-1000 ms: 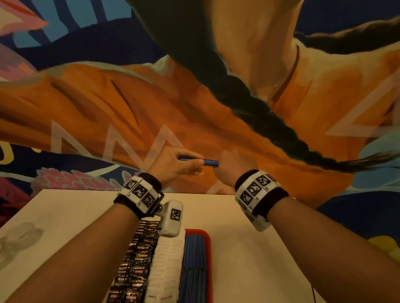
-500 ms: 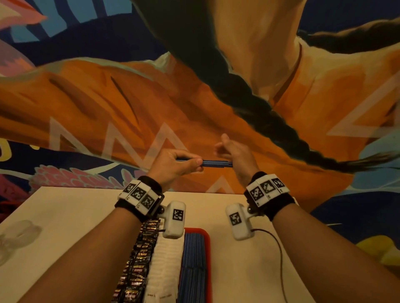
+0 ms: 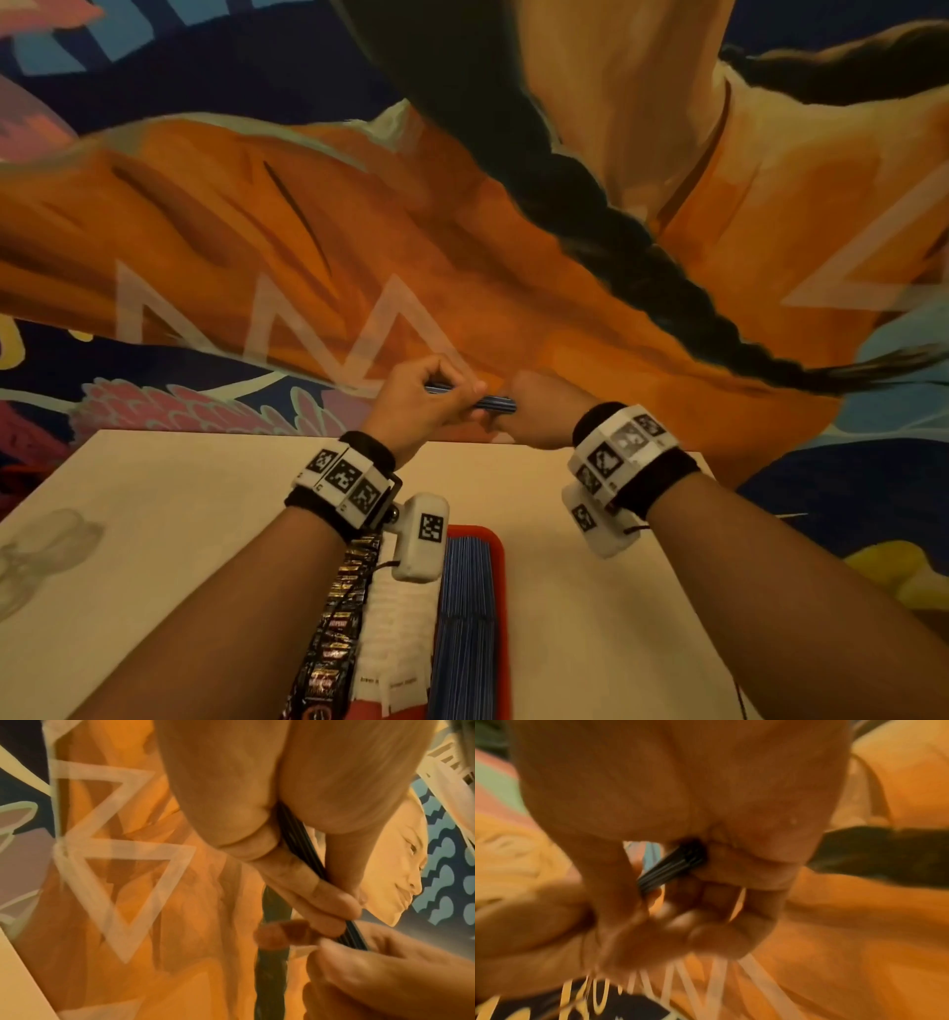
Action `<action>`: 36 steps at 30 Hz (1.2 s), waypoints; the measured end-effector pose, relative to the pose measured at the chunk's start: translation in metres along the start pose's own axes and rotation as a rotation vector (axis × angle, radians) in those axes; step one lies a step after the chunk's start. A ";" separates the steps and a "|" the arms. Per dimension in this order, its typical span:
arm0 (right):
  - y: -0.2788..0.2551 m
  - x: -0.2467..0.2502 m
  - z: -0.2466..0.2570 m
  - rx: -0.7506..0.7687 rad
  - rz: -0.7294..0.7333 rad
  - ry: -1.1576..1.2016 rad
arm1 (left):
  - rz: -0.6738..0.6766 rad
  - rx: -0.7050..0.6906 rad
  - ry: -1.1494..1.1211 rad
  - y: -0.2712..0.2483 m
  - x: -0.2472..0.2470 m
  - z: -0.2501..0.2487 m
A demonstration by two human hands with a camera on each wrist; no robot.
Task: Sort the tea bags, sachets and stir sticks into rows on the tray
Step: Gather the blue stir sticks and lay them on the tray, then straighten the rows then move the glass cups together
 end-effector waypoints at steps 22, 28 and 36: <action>0.005 -0.178 -0.032 -0.377 -0.010 -0.018 | -0.195 0.631 -0.159 -0.080 -0.010 0.128; -0.005 -0.249 -0.057 -0.390 0.230 0.098 | -0.153 0.852 0.008 -0.106 -0.016 0.188; -0.029 -0.290 -0.110 -0.369 0.539 0.202 | 0.447 1.038 0.851 -0.125 -0.008 0.252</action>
Point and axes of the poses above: each hand's wrist, its own y-axis towards the middle knuckle, its own x-axis out of the back of the hand, z = x × y, the point moved 1 cm from there along y, towards the middle knuckle, and after that the axes turned 5 degrees about -x, right-handed, at the moved point
